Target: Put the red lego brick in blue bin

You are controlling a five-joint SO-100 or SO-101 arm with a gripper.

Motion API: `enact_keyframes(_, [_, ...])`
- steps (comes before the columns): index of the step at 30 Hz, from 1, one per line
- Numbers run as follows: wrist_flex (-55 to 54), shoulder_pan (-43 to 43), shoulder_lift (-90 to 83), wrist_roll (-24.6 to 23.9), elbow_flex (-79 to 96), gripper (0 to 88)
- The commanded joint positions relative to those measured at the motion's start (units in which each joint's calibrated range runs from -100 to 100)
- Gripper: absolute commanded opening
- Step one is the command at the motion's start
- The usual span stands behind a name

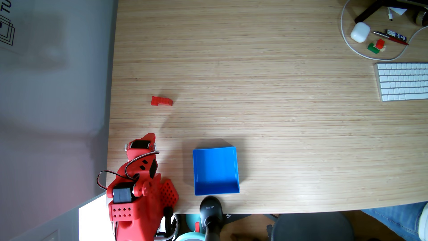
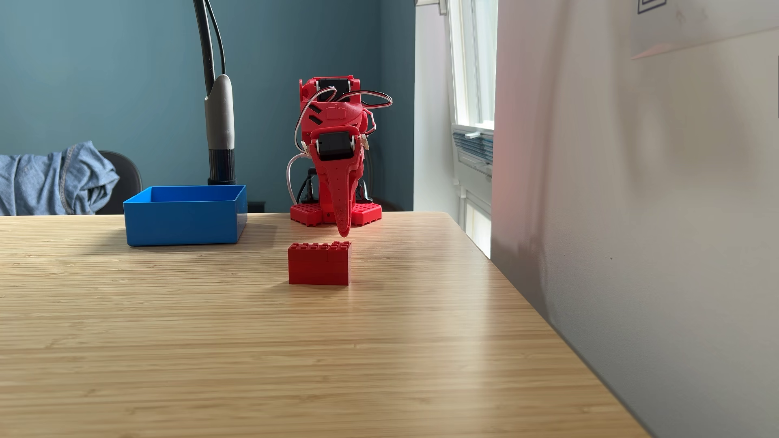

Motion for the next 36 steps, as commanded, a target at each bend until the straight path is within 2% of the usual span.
enact_keyframes(1, [-0.79,0.19,-0.17,0.20,0.27,0.1])
enact_keyframes(25, [-0.79,0.19,-0.17,0.29,0.27,0.3])
enact_keyframes(27, [-0.79,0.19,-0.17,0.29,0.27,3.2])
enact_keyframes(32, [-0.79,0.05,0.16,0.29,0.27,18.3])
enact_keyframes(36, [-5.09,0.05,0.49,0.15,-2.00,28.2])
